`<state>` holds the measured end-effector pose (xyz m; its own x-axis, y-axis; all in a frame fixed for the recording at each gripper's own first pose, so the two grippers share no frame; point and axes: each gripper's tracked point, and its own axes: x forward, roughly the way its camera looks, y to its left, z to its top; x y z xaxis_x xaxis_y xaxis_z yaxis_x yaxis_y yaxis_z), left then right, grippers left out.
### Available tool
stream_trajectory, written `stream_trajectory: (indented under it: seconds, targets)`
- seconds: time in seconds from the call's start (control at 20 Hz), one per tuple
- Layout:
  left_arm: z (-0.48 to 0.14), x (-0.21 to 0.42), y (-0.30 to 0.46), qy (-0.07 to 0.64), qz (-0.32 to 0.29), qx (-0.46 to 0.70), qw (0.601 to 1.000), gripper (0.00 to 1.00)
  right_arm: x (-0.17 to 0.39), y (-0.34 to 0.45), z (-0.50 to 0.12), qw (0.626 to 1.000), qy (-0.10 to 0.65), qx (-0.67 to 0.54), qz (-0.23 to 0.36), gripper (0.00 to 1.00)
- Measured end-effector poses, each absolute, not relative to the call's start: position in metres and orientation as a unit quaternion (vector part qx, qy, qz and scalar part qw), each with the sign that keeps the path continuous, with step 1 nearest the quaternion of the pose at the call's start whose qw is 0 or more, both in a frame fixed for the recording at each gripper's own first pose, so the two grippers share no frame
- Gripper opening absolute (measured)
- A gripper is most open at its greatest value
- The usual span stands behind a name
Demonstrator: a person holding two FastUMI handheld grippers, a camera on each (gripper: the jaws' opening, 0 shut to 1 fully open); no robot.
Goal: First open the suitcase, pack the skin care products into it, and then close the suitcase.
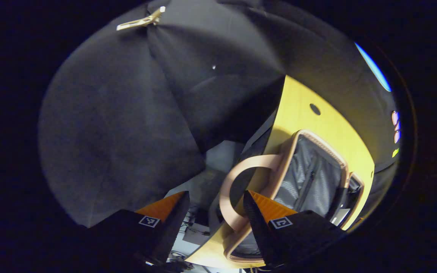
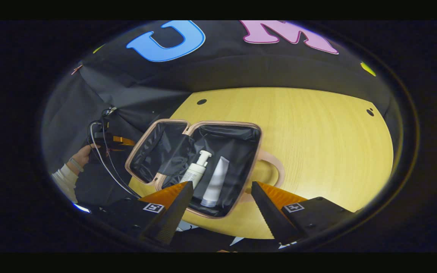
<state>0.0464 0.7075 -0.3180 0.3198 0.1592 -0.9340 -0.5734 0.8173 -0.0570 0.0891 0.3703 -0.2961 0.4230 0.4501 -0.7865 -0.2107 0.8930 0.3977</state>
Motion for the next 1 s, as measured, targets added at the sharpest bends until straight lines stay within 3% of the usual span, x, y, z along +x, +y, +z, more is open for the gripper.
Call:
stream_trajectory:
  seconds: [0.25,0.35,0.5,1.0]
  targets:
    - [-0.37,0.05,0.711,0.581,0.231,-0.166,0.763,0.89,0.08,0.36,-0.296,0.834,0.506,0.119,0.183,0.97]
    - [-0.375,0.06,0.706,0.571,0.225,-0.208,0.762,0.83,0.076,0.359,-0.295,0.833,0.508,0.125,0.182,1.0]
    - [-0.383,0.062,0.697,0.567,0.232,-0.228,0.757,0.24,0.077,0.35,-0.293,0.835,0.506,0.127,0.175,0.98]
    - [-0.275,0.074,0.667,0.499,0.173,-0.169,0.832,0.09,0.075,0.335,-0.28,0.846,0.476,0.147,0.188,0.97]
